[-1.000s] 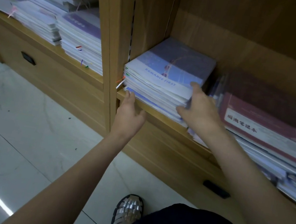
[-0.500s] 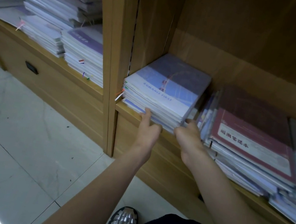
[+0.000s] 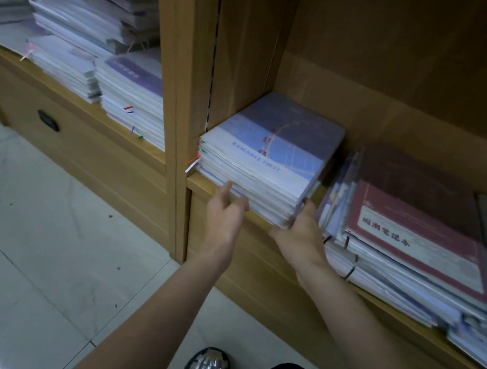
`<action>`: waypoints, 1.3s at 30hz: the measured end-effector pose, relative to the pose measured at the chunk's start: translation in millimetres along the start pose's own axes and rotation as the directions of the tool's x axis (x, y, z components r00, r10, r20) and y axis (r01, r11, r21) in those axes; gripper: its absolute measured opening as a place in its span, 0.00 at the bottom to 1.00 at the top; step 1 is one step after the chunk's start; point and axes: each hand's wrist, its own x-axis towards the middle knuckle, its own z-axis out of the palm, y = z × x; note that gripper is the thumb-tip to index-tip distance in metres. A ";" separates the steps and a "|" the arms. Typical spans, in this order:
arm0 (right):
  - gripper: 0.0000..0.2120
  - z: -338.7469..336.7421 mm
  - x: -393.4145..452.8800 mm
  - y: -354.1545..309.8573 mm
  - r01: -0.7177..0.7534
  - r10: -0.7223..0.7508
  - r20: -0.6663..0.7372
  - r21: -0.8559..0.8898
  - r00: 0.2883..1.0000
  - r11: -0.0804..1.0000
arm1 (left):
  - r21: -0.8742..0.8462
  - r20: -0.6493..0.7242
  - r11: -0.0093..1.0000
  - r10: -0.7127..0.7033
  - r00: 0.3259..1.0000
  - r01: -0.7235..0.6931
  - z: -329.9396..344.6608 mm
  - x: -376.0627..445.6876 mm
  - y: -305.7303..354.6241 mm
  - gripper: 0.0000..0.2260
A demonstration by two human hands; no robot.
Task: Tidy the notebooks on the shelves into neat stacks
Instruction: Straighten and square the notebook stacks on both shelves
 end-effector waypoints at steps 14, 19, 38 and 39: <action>0.39 9.0 10.7 5.2 0.044 -0.022 -0.121 0.186 0.992 0.982 | -0.193 -0.187 0.967 0.129 0.974 -0.165 -0.6 26.0 -20.6 0.26; 0.40 7.0 12.0 11.2 0.153 -0.182 -0.086 -0.269 0.979 0.951 | -0.088 -0.166 0.974 0.192 0.967 -0.208 -6.4 33.1 -30.0 0.23; 0.45 12.2 3.6 7.5 0.107 -0.177 -0.197 -0.323 0.964 0.940 | 0.386 -0.031 0.900 0.230 0.973 -0.201 -46.0 62.1 -5.6 0.25; 0.44 13.4 3.6 7.0 0.100 -0.169 -0.212 -0.303 0.962 0.948 | 0.393 -0.033 0.898 0.227 0.973 -0.196 -43.3 65.2 -4.2 0.24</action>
